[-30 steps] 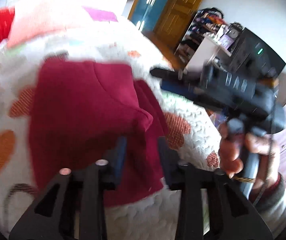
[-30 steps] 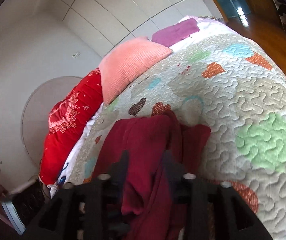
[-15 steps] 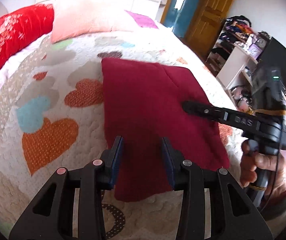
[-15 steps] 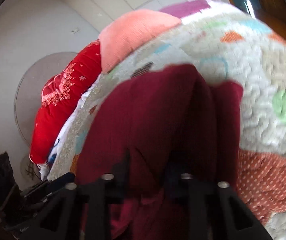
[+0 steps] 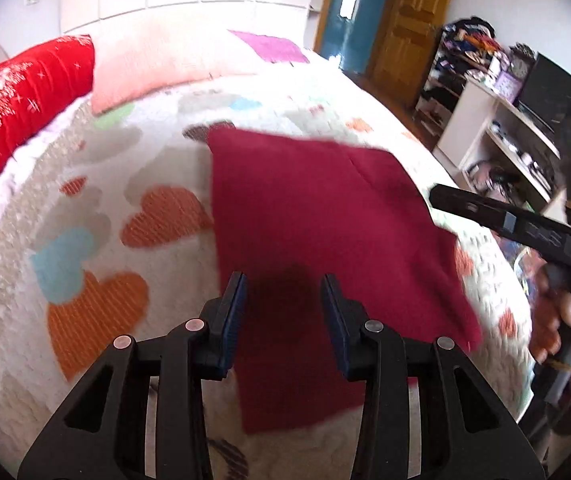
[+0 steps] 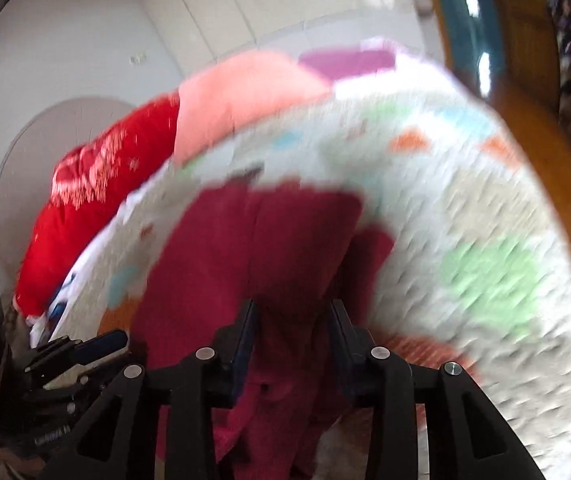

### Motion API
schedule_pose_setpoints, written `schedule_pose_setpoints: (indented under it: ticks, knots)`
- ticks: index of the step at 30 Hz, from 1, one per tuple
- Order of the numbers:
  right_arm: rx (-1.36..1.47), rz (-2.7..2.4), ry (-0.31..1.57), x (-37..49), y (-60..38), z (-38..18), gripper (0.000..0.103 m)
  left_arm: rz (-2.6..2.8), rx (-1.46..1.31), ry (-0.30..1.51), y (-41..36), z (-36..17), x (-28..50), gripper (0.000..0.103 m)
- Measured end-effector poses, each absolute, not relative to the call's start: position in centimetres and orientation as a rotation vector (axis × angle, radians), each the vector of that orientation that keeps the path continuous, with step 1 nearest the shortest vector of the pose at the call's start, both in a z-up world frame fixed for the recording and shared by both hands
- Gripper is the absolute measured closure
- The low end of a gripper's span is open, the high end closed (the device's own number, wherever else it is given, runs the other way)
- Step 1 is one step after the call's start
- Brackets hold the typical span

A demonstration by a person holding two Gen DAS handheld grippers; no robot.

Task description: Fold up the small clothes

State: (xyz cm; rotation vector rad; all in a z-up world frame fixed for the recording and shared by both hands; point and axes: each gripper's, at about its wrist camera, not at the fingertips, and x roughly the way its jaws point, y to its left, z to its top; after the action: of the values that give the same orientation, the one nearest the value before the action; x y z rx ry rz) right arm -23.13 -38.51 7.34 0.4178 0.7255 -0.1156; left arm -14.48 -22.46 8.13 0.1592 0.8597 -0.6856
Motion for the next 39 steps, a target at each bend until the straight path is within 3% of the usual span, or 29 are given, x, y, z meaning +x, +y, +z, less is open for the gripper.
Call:
schedule_pose_setpoints:
  ticks: [3,7,10,11,16,21,25,32,36,39]
  knots:
    - [0.368,-0.065,0.696,-22.1,-37.5,9.1,0.068,-0.655,0.137,0.862,-23.1,8.1,-12.4,0.063]
    - [0.335,-0.065,0.756,-18.4,-37.2,7.4,0.068,-0.595,0.138,0.913,-24.3,6.0,-10.0,0.060]
    - [0.311,-0.107,0.834,-16.2,-38.5,4.7,0.073,-0.572,0.106,0.912,-24.5,4.9,-9.2,0.043]
    - [0.313,-0.106,0.832,-15.7,-38.8,4.0,0.073,-0.568,0.099,0.907,-24.5,4.8,-9.1,0.042]
    - [0.362,-0.064,0.822,-15.6,-39.4,4.7,0.072,-0.569,0.110,0.899,-24.7,4.9,-9.4,0.042]
    - [0.304,-0.031,0.780,-21.2,-36.3,7.4,0.071,-0.564,0.100,0.898,-24.4,4.9,-9.6,0.042]
    - [0.177,-0.144,0.869,-23.5,-34.2,3.4,0.070,-0.552,0.103,0.899,-24.4,5.2,-10.5,0.042]
    - [0.372,-0.110,0.755,-26.0,-35.1,6.2,0.067,-0.513,0.120,0.841,-22.5,7.3,-12.8,0.042]
    - [0.377,-0.112,0.674,-27.1,-33.9,8.6,0.055,-0.498,0.082,0.823,-20.8,8.6,-13.6,0.042]
    - [0.383,-0.113,0.654,-27.3,-32.8,9.6,0.054,-0.482,0.086,0.783,-19.8,9.6,-14.5,0.042]
